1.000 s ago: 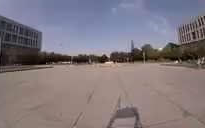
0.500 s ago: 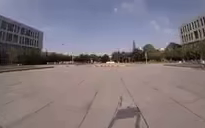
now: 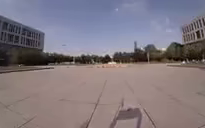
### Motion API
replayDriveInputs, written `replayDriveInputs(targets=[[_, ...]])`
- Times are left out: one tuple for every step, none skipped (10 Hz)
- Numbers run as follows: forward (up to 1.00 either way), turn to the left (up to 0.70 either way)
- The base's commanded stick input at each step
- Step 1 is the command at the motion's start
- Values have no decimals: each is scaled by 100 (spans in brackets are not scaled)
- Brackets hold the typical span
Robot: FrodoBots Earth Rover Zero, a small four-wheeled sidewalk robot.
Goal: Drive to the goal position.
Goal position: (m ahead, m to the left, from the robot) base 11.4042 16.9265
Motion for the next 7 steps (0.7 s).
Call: replayDriveInputs(targets=[[100,1],[100,1],[100,1],[100,1],[100,1],[100,1],[100,1]])
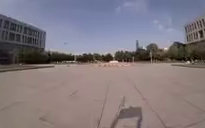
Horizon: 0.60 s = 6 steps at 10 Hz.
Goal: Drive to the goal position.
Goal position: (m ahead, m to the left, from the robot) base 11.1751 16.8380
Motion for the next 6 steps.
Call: replayDriveInputs(targets=[[100,1],[100,1],[100,1],[100,1],[100,1],[100,1]])
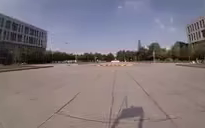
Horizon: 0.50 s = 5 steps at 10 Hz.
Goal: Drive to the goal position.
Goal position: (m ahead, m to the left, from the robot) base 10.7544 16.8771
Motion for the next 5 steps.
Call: replayDriveInputs(targets=[[100,1],[100,1],[100,1],[100,1],[100,1]])
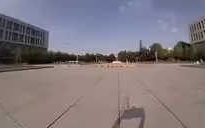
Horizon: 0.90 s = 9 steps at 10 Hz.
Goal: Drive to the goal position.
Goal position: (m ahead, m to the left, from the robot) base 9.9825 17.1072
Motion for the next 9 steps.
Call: replayDriveInputs(targets=[[100,1],[100,1],[100,1],[100,1],[100,1],[100,1],[100,1],[100,1],[100,1]])
